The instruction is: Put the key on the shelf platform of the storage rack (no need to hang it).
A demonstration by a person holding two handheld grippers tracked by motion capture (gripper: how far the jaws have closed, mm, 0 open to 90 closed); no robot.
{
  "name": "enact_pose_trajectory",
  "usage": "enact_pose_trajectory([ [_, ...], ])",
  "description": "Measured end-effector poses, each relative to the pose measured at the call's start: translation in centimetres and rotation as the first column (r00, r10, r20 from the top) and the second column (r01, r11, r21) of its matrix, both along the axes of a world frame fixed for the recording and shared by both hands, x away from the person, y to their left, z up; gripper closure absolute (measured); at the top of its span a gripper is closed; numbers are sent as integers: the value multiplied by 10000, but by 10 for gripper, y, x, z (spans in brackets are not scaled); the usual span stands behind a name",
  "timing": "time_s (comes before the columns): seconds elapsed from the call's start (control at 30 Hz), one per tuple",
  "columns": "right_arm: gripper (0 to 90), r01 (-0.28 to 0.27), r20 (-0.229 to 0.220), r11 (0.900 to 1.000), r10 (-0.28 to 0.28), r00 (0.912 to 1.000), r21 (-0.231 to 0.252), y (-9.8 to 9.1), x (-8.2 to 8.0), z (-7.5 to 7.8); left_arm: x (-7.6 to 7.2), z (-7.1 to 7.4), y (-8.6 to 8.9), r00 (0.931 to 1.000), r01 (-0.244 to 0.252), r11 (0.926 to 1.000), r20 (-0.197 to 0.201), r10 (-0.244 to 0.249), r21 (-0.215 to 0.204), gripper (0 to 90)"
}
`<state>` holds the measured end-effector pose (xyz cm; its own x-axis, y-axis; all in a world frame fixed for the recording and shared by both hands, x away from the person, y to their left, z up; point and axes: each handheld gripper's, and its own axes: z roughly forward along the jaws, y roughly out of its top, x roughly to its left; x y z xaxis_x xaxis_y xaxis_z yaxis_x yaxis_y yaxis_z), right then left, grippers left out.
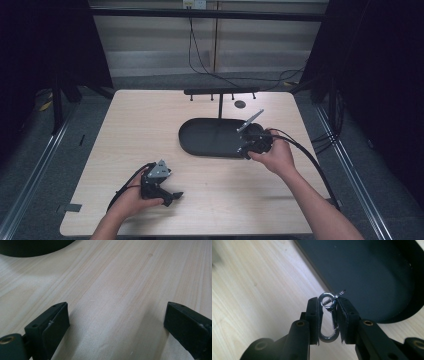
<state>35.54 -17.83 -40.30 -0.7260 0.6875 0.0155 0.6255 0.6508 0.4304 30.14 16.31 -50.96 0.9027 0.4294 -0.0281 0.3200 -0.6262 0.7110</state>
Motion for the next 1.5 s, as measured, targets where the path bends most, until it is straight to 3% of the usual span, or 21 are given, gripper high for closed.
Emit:
enact_pose_trajectory([
  [0.4,726,587,108,9983,-587,9982,-4,-5,19,-5,0,0,0,10000,-7,10000,5,7,-48,56],
  [0.83,724,424,302,9990,-420,9987,-149,11,33,-9,0,-1,-1,10000,-12,9999,-2,12,-110,51],
  [1.5,719,945,344,9944,-929,9951,-476,14,57,-28,-1,-1,-1,10000,28,10000,-34,-28,-51,43],
])
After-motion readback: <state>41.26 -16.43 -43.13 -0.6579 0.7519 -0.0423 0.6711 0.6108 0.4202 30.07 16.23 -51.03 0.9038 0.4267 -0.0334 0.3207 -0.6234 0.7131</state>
